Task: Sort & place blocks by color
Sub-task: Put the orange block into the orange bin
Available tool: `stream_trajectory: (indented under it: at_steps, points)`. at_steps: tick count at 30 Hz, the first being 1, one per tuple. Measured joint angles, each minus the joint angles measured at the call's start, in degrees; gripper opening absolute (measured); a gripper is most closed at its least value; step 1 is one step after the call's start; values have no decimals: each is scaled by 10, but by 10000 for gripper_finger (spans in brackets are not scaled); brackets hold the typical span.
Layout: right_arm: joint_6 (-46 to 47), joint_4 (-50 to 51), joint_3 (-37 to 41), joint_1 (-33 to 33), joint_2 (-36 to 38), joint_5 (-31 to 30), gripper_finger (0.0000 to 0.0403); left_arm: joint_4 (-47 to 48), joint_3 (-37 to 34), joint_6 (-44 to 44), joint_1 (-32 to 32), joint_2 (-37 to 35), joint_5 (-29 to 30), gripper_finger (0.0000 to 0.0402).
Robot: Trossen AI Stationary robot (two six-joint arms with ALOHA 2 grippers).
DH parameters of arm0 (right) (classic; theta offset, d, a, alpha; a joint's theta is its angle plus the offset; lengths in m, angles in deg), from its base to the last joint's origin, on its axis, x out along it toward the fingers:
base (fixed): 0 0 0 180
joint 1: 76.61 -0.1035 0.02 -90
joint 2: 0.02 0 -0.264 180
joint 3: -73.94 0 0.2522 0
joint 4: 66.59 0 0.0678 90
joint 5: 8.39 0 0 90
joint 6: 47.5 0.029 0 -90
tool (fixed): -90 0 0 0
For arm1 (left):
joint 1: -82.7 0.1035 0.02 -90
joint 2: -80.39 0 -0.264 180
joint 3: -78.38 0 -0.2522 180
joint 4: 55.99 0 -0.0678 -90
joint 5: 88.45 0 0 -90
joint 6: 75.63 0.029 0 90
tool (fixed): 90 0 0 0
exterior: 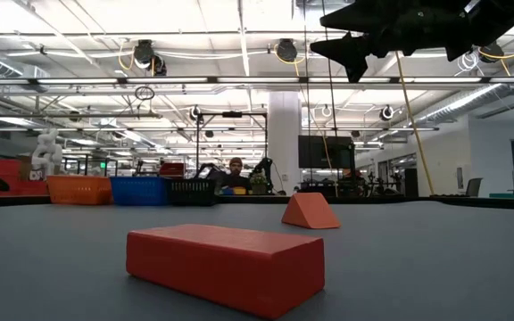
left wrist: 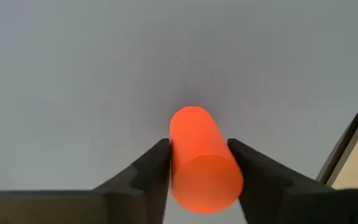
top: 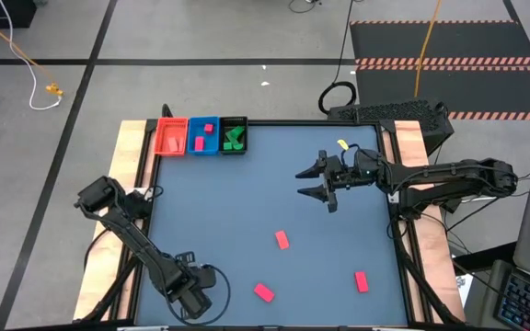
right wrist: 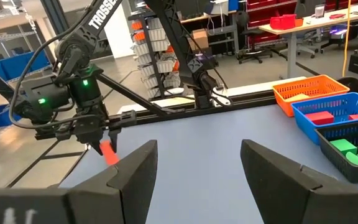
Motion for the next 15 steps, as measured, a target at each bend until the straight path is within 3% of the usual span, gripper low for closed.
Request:
stream_trajectory:
  at_steps: [2, 7, 13, 15]
  points:
    - [0, 0, 0, 0, 0, 0, 226, 1, 0, -2, 0, 0, 0, 128]
    - [0, 0, 0, 0, 0, 0, 226, 13, 1, -3, 9, 0, -4, 128]
    - [0, -2, 0, 0, 0, 0, 226, 135, 1, 36, 71, -17, 2, 128]
    - [-1, -2, 0, 0, 0, 0, 226, 182, 2, 59, 99, -44, 30, 128]
